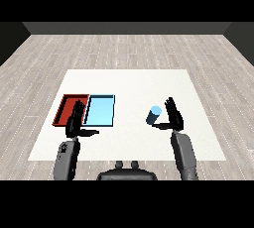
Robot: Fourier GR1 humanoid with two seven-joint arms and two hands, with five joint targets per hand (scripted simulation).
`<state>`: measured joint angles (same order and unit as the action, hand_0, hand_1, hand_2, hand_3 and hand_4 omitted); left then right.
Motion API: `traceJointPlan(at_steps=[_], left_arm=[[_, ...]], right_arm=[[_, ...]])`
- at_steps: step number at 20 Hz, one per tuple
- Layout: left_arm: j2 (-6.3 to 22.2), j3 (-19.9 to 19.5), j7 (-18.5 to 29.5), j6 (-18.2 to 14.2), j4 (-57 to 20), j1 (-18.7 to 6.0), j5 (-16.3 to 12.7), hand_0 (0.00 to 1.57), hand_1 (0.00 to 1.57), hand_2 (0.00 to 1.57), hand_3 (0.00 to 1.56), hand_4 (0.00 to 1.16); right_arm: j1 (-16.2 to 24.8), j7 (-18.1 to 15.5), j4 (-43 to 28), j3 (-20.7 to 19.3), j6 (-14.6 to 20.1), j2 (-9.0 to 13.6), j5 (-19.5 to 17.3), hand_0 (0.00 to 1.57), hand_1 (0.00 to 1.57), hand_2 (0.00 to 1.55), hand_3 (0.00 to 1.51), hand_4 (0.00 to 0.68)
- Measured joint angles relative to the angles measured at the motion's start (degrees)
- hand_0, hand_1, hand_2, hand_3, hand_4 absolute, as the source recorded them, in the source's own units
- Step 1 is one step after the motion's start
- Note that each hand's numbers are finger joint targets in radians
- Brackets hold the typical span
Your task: Pick the blue can and put it in the blue box
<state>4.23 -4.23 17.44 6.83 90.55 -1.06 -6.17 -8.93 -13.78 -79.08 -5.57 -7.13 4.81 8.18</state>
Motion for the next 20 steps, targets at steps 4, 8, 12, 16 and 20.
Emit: traceJointPlan(at_steps=[4, 8, 12, 16, 20], left_arm=[[0.12, -0.31, 0.57, 0.50, -0.12, 0.30, -0.28, 0.00, 0.00, 0.00, 0.00, 0.00], [-0.22, -0.10, 0.12, 0.47, -0.07, -0.01, -0.43, 0.00, 0.00, 0.00, 0.00, 0.00], [-0.13, -0.61, -0.04, 0.93, -0.36, -0.33, -1.26, 0.00, 0.00, 0.00, 0.00, 0.00], [-1.12, 0.00, 0.08, 0.13, 0.27, 0.35, -0.90, 0.00, 0.00, 0.00, 0.00, 0.00], [-0.80, -0.16, -0.74, 0.25, 1.19, 0.41, -1.19, 0.00, 0.00, 0.00, 0.00, 0.00]], right_arm=[[-0.95, 0.38, 1.67, -0.72, 0.63, 0.06, 0.31, 0.00, 0.00, 0.00, 0.00, 0.000], [-4.39, -1.66, 8.21, -1.81, 1.25, -0.29, 0.35, 0.00, 0.00, 0.00, 0.00, 0.000], [-6.23, -4.75, 14.73, -3.00, -0.75, 0.60, 1.19, 0.00, 0.00, 0.00, 0.00, 0.000], [-9.39, -5.33, 19.76, -3.79, -1.18, 1.24, 1.69, 0.00, 0.00, 0.00, 0.00, 0.000], [-11.33, -7.19, 24.61, -4.02, -1.23, 0.75, 1.90, 0.00, 0.00, 0.00, 0.00, 0.000]])
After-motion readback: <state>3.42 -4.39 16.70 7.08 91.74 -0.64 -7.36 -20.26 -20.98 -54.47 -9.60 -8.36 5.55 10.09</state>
